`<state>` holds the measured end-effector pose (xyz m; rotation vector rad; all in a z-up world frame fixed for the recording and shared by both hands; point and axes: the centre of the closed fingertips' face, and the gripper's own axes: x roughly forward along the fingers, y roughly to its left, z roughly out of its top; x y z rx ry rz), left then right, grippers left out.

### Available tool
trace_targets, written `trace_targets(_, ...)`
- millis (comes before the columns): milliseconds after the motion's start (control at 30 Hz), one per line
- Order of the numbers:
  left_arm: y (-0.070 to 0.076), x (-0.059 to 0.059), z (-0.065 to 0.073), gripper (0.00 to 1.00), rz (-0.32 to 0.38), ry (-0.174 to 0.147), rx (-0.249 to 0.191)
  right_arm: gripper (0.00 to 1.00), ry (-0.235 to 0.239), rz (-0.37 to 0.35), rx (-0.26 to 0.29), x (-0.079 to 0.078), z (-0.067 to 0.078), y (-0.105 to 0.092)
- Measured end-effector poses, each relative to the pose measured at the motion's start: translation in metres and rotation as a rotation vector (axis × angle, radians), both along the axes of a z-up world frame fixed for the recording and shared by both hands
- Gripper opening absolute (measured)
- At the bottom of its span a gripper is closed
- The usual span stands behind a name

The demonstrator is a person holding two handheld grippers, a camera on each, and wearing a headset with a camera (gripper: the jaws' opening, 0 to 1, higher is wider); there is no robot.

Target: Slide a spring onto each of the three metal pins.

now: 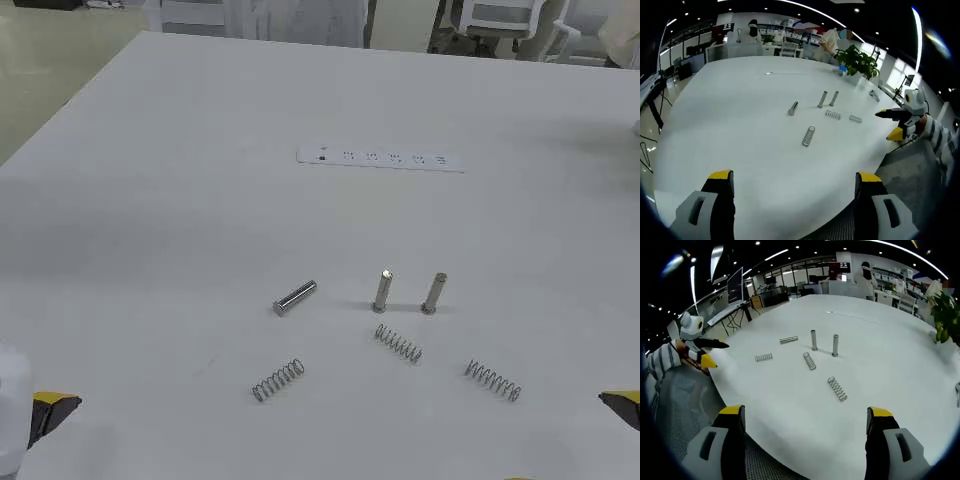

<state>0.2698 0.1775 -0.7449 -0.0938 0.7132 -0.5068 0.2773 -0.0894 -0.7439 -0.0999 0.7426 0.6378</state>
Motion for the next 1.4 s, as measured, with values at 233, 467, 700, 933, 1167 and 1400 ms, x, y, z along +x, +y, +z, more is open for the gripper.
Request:
trace_targets(233, -0.002, -0.002, -0.006, 0.98, -0.022, 0.019, 0.001, 1.0, 0.005, 0.001, 0.006, 0.001, 0.001, 0.001)
trace_targets(467, -0.003, -0.006, -0.011, 0.98, -0.029, 0.041, 0.005, 1.0, 0.018, 0.002, 0.006, 0.001, 0.0, -0.001)
trace_targets(700, -0.01, -0.008, -0.006, 0.98, -0.069, 0.023, 0.001, 1.0, 0.018, 0.013, -0.004, 0.002, 0.001, 0.0)
trace_targets(933, -0.011, -0.01, -0.005, 0.98, -0.074, 0.029, 0.005, 1.0, 0.011, 0.027, -0.011, 0.003, 0.004, 0.003)
trace_targets(1167, -0.011, -0.014, -0.003, 0.98, -0.09, 0.021, -0.013, 1.0, 0.01, 0.026, -0.026, 0.004, 0.003, 0.001)
trace_targets(1400, -0.009, -0.018, -0.005, 0.98, -0.094, 0.036, 0.0, 1.0, 0.021, 0.024, -0.029, 0.004, -0.001, 0.0)
